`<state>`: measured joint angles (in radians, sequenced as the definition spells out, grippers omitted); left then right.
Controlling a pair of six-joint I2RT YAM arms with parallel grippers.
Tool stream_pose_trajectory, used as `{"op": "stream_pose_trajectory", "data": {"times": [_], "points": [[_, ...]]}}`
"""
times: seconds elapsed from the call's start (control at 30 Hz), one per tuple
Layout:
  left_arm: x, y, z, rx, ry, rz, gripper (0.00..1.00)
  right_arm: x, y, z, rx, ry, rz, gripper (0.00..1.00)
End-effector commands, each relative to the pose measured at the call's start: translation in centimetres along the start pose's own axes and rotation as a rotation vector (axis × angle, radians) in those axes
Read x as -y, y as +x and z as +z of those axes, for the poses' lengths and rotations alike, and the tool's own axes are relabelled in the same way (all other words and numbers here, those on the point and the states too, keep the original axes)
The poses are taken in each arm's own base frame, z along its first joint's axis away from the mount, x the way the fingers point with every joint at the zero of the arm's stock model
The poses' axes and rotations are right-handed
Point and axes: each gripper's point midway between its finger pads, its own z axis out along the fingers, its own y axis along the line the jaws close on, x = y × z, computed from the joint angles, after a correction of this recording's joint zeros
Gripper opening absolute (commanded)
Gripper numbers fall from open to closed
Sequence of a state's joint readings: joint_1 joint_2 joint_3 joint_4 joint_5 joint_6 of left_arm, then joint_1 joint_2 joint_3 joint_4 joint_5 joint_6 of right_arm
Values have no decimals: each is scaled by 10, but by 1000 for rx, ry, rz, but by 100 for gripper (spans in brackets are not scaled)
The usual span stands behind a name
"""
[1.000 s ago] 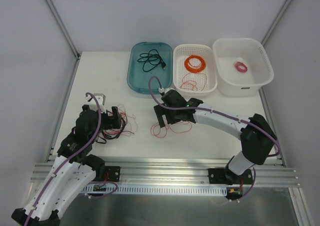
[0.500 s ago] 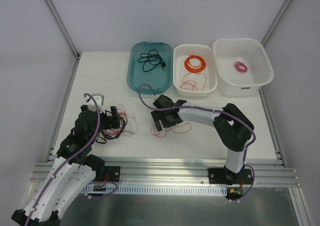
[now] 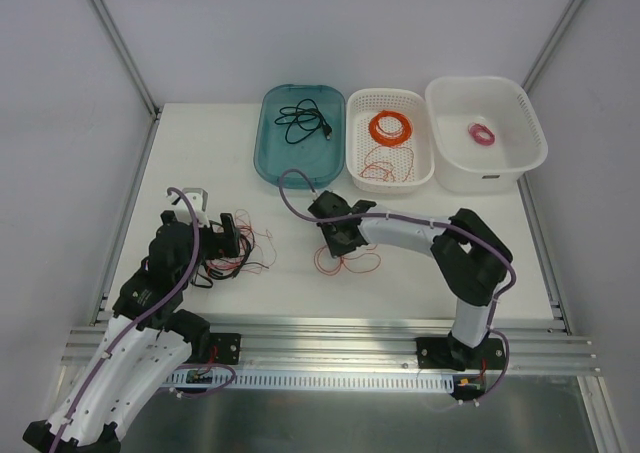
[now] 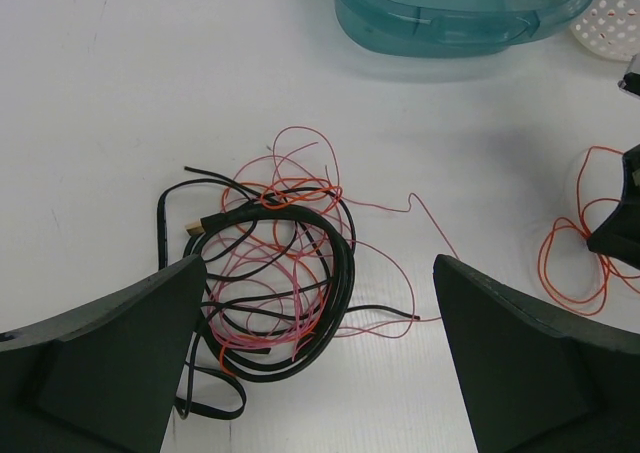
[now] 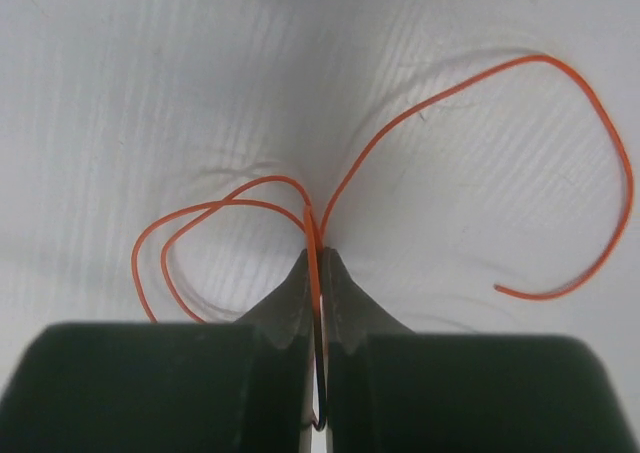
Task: Untangle the cables
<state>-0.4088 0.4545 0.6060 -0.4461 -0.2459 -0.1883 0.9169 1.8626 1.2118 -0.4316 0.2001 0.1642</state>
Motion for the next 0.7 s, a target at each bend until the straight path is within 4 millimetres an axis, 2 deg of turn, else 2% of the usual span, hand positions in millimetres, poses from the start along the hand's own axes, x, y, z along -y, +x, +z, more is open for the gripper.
{"op": "stream_pose_trajectory", "data": {"times": [0.0, 0.03, 0.17, 0.2, 0.23, 0.3, 0.33, 0.37, 0.43, 0.53, 0.57, 0.6, 0.67], "points": [[-3, -7, 1, 42, -13, 12, 99, 12, -7, -39, 53, 19, -32, 1], [-3, -7, 1, 42, -13, 12, 99, 16, -13, -48, 77, 32, -43, 1], [-2, -7, 1, 41, -9, 12, 99, 31, -50, -116, 227, 32, -66, 1], [-2, -7, 1, 40, -9, 12, 99, 37, -52, -129, 233, 41, -88, 1], [-2, -6, 1, 38, -8, 13, 99, 41, -69, -148, 283, 37, -70, 1], [-2, -7, 1, 40, -9, 12, 99, 54, -79, -179, 332, 47, -79, 1], [-2, -7, 1, 41, -7, 12, 99, 60, -96, -200, 386, 45, -69, 1], [-2, -7, 1, 41, -7, 12, 99, 65, -101, -212, 405, 45, -66, 1], [-3, -6, 1, 41, -10, 11, 99, 76, -124, -250, 509, 23, -45, 1], [-2, -6, 1, 39, -8, 12, 99, 93, -149, -282, 604, -10, -3, 1], [-2, -7, 1, 41, -7, 12, 99, 97, -164, -302, 668, -26, 17, 1], [-2, -7, 1, 41, -6, 12, 99, 108, -172, -306, 684, -27, 39, 1], [-2, -6, 1, 39, -7, 12, 99, 116, -189, -312, 721, -26, 46, 1]]}}
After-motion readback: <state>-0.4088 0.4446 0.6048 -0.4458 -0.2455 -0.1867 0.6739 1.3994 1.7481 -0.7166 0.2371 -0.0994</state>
